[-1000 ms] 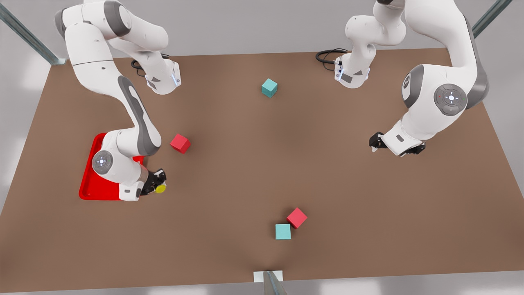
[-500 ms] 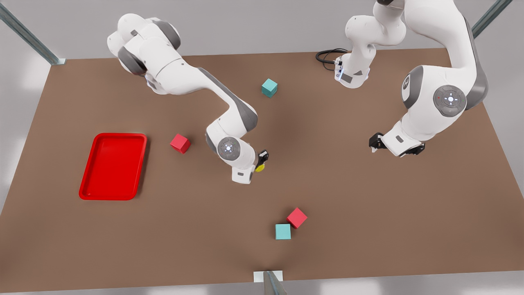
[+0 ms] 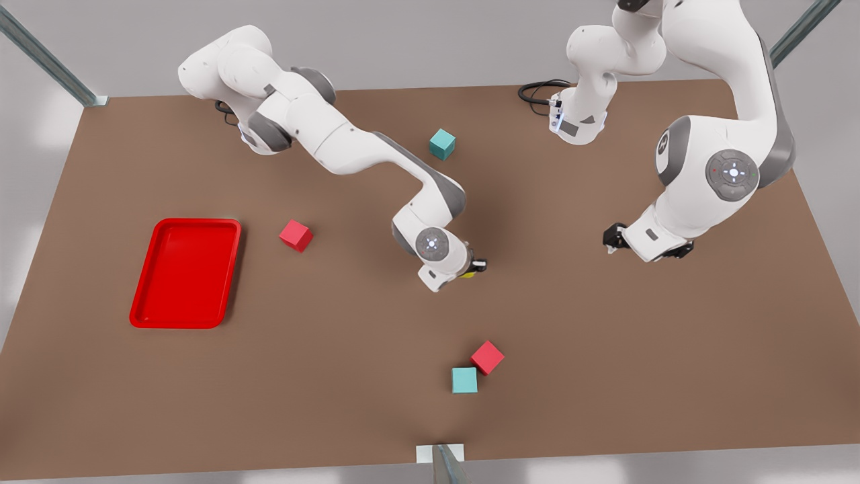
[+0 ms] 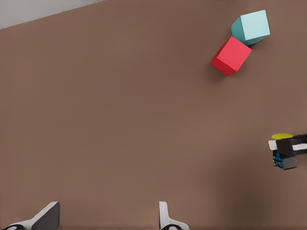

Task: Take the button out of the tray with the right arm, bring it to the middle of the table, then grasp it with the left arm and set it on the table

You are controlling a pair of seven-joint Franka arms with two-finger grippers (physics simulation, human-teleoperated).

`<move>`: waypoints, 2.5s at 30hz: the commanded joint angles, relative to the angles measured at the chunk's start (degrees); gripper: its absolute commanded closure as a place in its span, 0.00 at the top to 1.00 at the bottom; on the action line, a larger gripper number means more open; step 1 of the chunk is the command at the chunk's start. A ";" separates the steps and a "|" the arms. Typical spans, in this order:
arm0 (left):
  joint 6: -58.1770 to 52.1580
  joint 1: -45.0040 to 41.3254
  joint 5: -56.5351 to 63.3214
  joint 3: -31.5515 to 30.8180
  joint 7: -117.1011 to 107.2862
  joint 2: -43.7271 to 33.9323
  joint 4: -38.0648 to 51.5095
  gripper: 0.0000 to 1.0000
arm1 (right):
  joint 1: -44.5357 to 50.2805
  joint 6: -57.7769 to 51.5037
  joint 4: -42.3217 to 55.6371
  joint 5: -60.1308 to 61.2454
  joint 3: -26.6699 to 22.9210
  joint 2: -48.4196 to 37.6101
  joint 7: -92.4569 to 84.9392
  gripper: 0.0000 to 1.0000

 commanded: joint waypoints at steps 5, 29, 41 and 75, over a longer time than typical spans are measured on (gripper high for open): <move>0.25 0.00 0.04 0.00 -0.05 -0.05 0.03 1.00 | 0.10 1.40 0.00 2.92 -0.23 1.34 35.48 0.48; 36.10 -25.14 -6.73 -1.23 -47.87 26.40 -0.67 1.00 | -39.71 -34.37 -31.46 -14.75 -1.38 -47.61 -48.11 1.00; 38.30 -25.40 -4.35 -1.31 -41.36 28.16 -6.56 1.00 | -42.79 -34.98 -29.53 -14.57 -1.55 -47.61 -48.02 1.00; 38.21 -24.78 -4.53 -1.40 -29.15 32.21 -5.86 0.67 | -43.14 -35.16 -29.44 -14.57 -1.20 -47.52 -48.19 1.00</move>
